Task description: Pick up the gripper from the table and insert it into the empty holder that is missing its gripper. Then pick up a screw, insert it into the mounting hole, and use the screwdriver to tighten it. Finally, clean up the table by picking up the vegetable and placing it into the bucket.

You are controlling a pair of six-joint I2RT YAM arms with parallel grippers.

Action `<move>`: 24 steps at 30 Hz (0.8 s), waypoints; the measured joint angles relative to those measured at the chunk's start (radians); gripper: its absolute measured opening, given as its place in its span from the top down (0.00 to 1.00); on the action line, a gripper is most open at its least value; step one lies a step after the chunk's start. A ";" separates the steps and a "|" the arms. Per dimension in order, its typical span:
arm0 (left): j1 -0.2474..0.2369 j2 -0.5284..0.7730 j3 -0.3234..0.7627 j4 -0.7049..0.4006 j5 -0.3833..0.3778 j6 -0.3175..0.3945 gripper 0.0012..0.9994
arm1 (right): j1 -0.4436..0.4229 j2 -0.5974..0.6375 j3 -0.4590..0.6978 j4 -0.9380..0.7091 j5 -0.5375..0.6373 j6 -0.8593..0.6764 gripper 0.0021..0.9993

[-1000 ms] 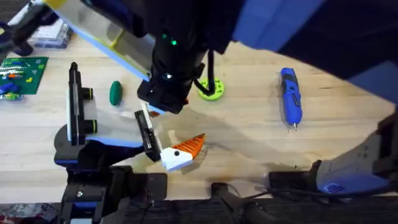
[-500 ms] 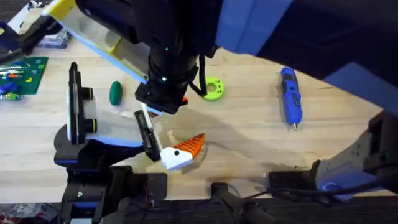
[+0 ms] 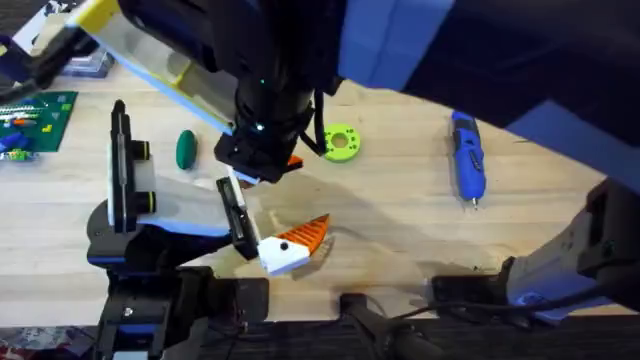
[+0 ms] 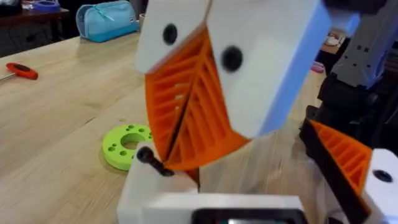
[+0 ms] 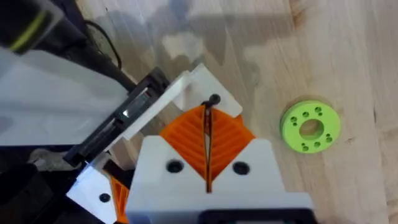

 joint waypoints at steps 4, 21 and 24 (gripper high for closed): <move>0.000 0.000 0.000 0.000 0.001 -0.002 0.01 | 0.000 0.004 0.000 -0.014 0.000 0.000 0.99; 0.000 0.000 0.000 0.000 0.001 -0.003 0.01 | -0.001 -0.045 0.000 -0.018 0.000 0.000 0.94; 0.000 0.000 0.000 0.000 0.002 -0.003 0.01 | -0.002 -0.084 0.000 -0.017 0.000 0.002 0.82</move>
